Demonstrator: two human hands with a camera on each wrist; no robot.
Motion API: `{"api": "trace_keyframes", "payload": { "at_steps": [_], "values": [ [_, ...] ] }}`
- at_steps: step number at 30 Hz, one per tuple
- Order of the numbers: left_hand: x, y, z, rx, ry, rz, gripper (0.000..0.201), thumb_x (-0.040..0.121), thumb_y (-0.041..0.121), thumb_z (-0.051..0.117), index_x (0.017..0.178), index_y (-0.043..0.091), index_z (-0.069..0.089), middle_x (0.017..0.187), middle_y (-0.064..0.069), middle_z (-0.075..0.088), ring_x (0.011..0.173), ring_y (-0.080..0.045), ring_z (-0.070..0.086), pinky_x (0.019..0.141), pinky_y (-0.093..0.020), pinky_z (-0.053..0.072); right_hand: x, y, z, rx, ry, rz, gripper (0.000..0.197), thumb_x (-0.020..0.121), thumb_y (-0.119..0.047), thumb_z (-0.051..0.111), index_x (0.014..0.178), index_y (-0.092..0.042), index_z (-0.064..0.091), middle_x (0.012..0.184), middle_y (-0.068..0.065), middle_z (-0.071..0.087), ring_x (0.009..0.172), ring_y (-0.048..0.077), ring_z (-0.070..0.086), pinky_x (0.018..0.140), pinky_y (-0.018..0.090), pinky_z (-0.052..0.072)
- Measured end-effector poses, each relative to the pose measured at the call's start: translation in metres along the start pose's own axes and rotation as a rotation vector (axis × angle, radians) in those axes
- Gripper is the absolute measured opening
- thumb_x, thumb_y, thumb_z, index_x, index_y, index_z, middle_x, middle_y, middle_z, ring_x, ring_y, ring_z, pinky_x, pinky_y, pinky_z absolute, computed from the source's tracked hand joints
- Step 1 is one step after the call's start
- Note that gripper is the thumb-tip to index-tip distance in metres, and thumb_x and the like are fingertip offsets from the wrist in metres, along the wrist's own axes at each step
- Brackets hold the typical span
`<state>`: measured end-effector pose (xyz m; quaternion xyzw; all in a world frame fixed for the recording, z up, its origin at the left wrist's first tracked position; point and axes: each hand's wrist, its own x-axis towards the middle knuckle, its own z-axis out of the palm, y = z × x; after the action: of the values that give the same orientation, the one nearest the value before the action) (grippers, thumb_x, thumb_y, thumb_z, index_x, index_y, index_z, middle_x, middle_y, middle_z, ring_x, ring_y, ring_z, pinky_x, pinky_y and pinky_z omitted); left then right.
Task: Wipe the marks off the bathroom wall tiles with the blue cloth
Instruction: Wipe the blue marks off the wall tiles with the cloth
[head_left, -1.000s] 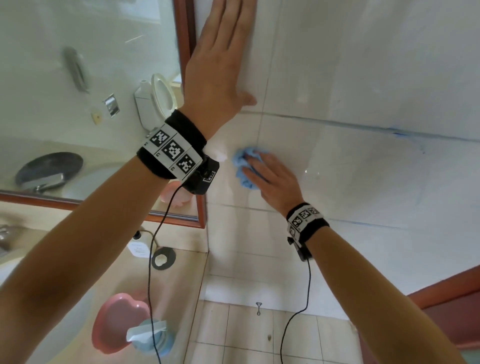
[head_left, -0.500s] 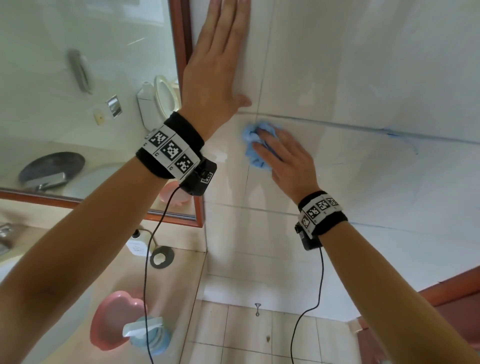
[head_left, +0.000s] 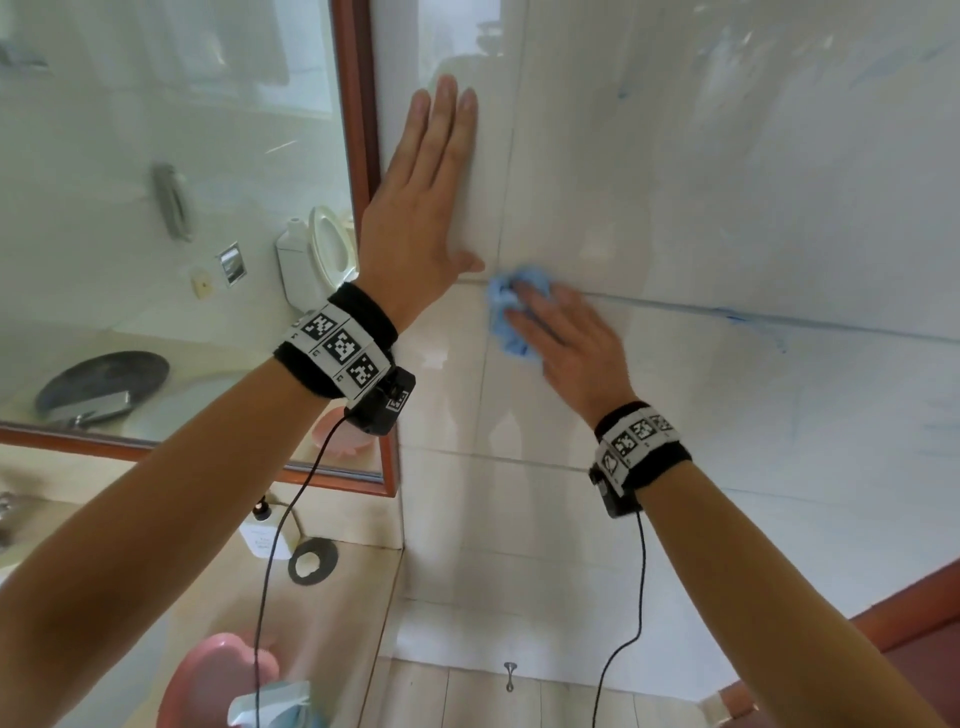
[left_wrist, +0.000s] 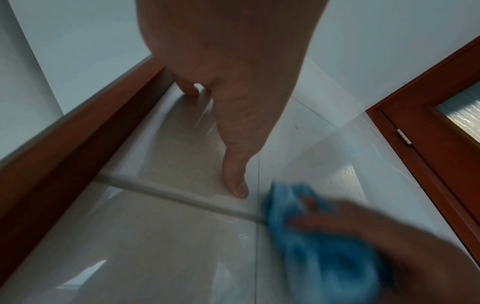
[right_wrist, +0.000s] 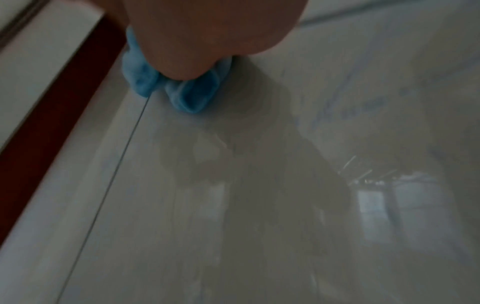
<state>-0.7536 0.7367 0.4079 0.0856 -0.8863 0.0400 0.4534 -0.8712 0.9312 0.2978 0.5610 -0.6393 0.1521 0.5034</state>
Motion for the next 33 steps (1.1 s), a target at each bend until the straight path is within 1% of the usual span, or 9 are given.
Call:
{"api": "trace_keyframes", "payload": {
  "at_steps": [4,8,13,17,20,22,26,29,33],
  "values": [
    [0.0,0.004,-0.006,-0.031,-0.014,-0.006,0.149,0.057,0.052,0.096,0.167,0.007,0.005,0.176,-0.013,0.003,0.162,-0.033,0.002,0.133,-0.04,0.011,0.072,0.039,-0.035,-0.01,0.218,0.185,0.036,0.106,-0.001,0.045,0.131,-0.008,0.07,0.145,0.014,0.06,0.126,0.039,0.06,0.103,0.046,0.053],
    [-0.002,0.01,-0.017,0.006,-0.053,-0.015,0.148,0.06,0.05,0.096,0.167,0.008,0.003,0.176,-0.012,0.002,0.162,-0.031,0.002,0.132,-0.04,0.01,0.131,0.074,-0.065,0.022,0.257,0.219,0.038,0.101,0.0,0.054,0.134,-0.013,0.068,0.15,0.011,0.056,0.134,0.034,0.056,0.108,0.039,0.05],
    [0.013,0.012,-0.038,-0.054,0.019,-0.013,0.115,0.085,0.061,0.077,0.167,0.013,0.013,0.175,-0.008,0.014,0.16,-0.028,0.02,0.127,-0.044,0.029,0.196,0.093,-0.123,-0.004,0.388,0.172,0.042,0.097,0.002,0.059,0.136,-0.014,0.067,0.15,0.012,0.055,0.137,0.032,0.053,0.11,0.036,0.048],
    [0.051,0.024,-0.06,-0.038,0.09,0.039,0.129,0.079,0.059,0.083,0.168,0.012,0.003,0.176,-0.01,0.004,0.162,-0.029,0.007,0.129,-0.038,0.017,0.254,0.121,-0.161,0.022,0.433,0.302,0.038,0.104,-0.016,0.054,0.14,-0.02,0.064,0.155,0.006,0.05,0.142,0.023,0.047,0.117,0.031,0.04],
    [0.081,0.035,-0.066,-0.054,0.071,0.001,0.143,0.07,0.055,0.091,0.167,0.009,-0.004,0.175,-0.013,-0.006,0.162,-0.03,-0.002,0.13,-0.034,0.005,0.279,0.138,-0.166,0.086,0.391,0.424,0.046,0.096,-0.01,0.051,0.139,-0.019,0.063,0.156,0.005,0.048,0.145,0.02,0.043,0.118,0.012,0.024],
    [0.097,0.038,-0.066,-0.058,0.056,-0.038,0.15,0.065,0.055,0.094,0.166,0.007,-0.006,0.175,-0.015,-0.008,0.162,-0.031,-0.004,0.13,-0.036,0.005,0.284,0.142,-0.159,0.107,0.375,0.443,0.051,0.091,-0.008,0.051,0.14,-0.018,0.063,0.157,0.007,0.047,0.146,0.023,0.042,0.119,0.013,0.021],
    [0.106,0.035,-0.058,-0.083,0.062,-0.07,0.155,0.059,0.054,0.097,0.166,0.007,-0.004,0.175,-0.013,-0.007,0.162,-0.03,-0.005,0.13,-0.035,0.004,0.265,0.135,-0.131,0.102,0.398,0.323,0.047,0.094,-0.014,0.051,0.138,-0.015,0.065,0.155,0.011,0.05,0.141,0.029,0.048,0.119,0.014,0.023],
    [0.106,0.026,-0.053,-0.158,0.08,-0.052,0.152,0.06,0.051,0.098,0.167,0.011,-0.002,0.176,-0.008,-0.007,0.163,-0.025,-0.006,0.128,-0.027,-0.002,0.233,0.126,-0.102,-0.003,0.326,0.114,0.043,0.095,-0.007,0.057,0.136,-0.011,0.066,0.151,0.015,0.053,0.137,0.033,0.052,0.115,0.033,0.042],
    [0.105,0.02,-0.056,-0.169,0.085,-0.034,0.147,0.062,0.05,0.097,0.168,0.012,0.002,0.176,-0.006,-0.003,0.163,-0.023,-0.002,0.126,-0.022,-0.003,0.198,0.112,-0.079,-0.047,0.256,-0.097,0.034,0.1,-0.004,0.051,0.129,-0.005,0.07,0.146,0.016,0.058,0.132,0.038,0.057,0.109,0.045,0.049]
  ]
}}
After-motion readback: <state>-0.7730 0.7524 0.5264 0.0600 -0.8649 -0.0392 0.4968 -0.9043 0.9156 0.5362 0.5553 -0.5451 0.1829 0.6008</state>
